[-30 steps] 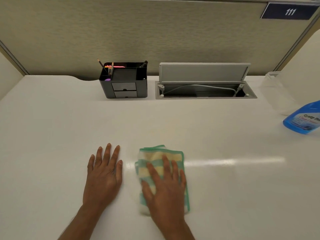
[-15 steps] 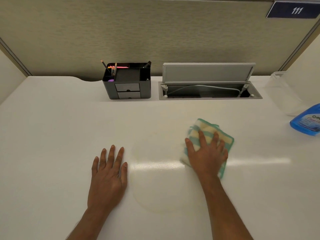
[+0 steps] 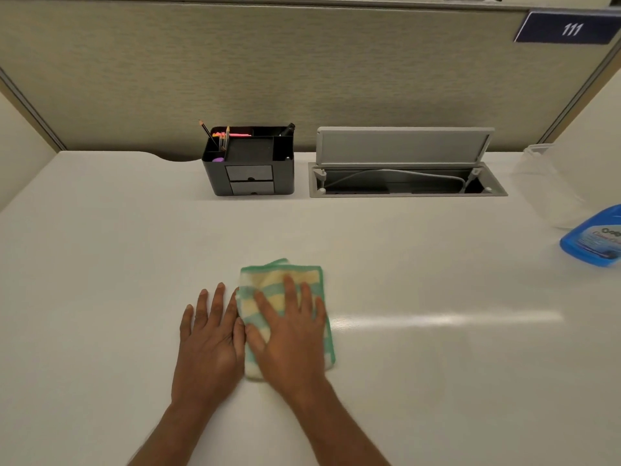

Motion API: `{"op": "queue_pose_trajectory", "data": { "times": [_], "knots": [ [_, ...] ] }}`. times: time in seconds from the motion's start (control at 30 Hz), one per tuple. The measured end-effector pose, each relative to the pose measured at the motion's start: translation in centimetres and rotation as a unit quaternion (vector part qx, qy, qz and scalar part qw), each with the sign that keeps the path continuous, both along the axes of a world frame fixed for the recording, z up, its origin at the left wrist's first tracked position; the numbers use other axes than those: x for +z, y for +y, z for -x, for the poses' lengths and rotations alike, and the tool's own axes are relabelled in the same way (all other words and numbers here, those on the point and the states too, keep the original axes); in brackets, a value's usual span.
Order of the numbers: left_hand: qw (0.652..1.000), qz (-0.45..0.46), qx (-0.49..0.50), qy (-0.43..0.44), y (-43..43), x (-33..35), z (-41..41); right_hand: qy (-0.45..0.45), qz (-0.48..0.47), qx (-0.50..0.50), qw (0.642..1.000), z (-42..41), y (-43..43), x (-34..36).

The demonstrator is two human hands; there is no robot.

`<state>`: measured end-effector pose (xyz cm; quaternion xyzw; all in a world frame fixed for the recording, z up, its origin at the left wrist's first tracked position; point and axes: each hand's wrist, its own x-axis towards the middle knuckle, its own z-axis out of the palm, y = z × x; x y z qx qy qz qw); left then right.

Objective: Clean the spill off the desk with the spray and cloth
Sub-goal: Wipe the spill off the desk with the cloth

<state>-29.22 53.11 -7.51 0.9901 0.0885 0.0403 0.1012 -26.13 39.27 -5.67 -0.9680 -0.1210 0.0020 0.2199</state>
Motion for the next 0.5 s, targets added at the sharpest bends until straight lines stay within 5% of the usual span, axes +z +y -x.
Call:
{"op": "queue_pose_trajectory", "data": {
  "times": [0.27, 0.5],
  "knots": [
    [1.000, 0.016, 0.009, -0.004, -0.1, 0.3, 0.0, -0.028, 0.004, -0.019, 0.999, 5.5, -3.0, -0.1],
    [0.999, 0.032, 0.015, -0.011, -0.1, 0.1, 0.2, -0.058, 0.054, -0.210, 0.975, 4.7, -12.8, -1.4]
  ]
}}
